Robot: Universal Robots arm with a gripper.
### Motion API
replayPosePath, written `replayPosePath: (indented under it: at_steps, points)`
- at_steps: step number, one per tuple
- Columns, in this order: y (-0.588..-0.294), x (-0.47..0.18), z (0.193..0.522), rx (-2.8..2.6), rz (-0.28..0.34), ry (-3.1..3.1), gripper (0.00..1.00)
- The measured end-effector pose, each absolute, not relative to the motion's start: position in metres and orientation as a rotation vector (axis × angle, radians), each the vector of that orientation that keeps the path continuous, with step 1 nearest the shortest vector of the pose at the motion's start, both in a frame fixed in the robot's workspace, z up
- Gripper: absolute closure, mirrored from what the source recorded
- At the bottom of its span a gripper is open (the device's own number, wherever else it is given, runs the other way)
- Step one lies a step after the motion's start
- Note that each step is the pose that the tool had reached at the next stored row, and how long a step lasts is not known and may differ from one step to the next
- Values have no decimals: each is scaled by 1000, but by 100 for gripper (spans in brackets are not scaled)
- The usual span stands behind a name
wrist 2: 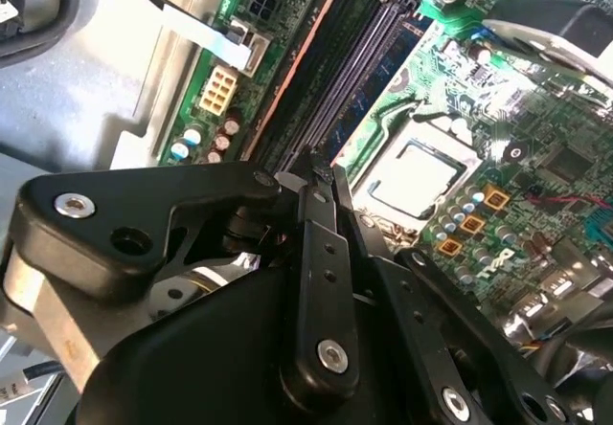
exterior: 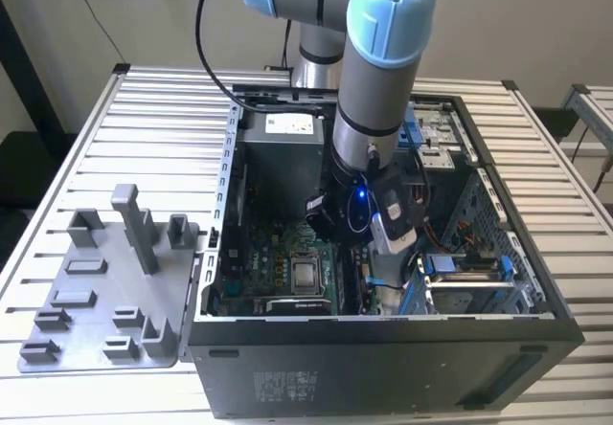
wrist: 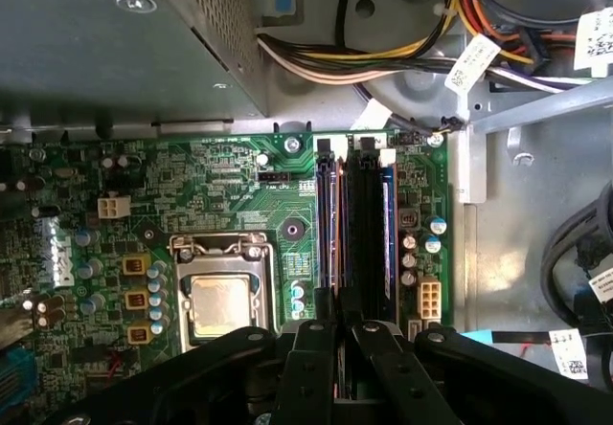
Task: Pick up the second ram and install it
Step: 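Insert the second ram into the second slot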
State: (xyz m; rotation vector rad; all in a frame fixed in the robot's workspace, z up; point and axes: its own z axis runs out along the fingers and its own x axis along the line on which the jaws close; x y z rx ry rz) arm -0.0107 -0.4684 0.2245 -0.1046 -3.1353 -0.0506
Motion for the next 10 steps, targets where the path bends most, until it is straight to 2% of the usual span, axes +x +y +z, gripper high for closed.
replayPosePath:
  at_steps: [10]
  points:
    - [-471, -10, 225, -105, -54, -3135, 86]
